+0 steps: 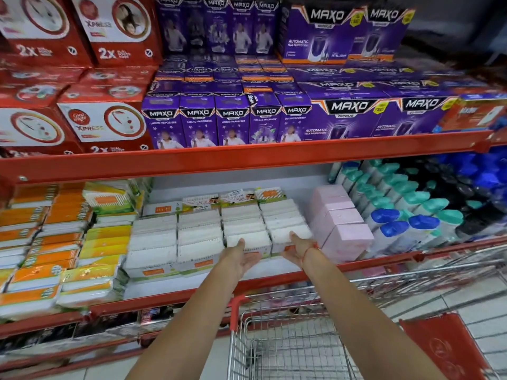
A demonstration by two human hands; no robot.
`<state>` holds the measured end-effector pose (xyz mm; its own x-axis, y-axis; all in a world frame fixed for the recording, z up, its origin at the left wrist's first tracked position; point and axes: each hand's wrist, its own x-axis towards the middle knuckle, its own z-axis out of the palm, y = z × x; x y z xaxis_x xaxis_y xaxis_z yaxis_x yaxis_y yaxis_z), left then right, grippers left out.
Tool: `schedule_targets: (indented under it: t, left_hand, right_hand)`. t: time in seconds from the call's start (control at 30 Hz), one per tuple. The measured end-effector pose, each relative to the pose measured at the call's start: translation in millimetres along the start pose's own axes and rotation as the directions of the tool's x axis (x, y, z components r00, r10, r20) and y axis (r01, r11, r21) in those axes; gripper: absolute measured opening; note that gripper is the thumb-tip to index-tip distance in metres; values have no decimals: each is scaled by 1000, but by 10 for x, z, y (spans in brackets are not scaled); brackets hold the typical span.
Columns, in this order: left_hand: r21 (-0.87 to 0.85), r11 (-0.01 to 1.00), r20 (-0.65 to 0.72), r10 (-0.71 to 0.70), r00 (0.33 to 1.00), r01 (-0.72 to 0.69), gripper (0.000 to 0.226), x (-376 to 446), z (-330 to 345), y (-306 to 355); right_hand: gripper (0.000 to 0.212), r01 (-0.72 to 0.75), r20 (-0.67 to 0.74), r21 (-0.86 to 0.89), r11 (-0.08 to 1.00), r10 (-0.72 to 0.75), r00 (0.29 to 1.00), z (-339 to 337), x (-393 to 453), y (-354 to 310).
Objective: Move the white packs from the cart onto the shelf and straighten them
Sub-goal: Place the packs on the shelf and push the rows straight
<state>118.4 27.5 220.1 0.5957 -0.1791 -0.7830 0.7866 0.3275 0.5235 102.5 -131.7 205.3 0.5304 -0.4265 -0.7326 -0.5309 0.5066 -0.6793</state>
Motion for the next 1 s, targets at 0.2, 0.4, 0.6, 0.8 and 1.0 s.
schedule_targets:
  t: [0.2, 0.4, 0.6, 0.8, 1.0]
  left_hand:
    - [14, 999, -3, 30, 1000, -30, 52, -71, -11, 23]
    - [345, 921, 68, 170, 983, -183, 45, -354, -359, 113]
    - [734, 209, 276, 777, 565, -646, 17, -556, -1247, 661]
    - [767, -602, 565, 467, 681, -223, 121, -290, -1854, 1075]
    - [720, -682, 522, 409, 748, -130, 152, 17, -1842, 1093]
  right_hand:
    - [33, 0, 74, 6, 1000, -1, 997, -24, -190, -88]
    - [63, 254, -23, -589, 767, -330, 944, 102, -390, 160]
    - [27, 738, 580, -660, -144, -722, 378, 754, -844, 247]
    - [113, 710, 878, -460, -534, -157, 452, 1487, -814, 400]
    - [143, 578, 842, -457, -676, -119, 526, 1656, -531, 477]
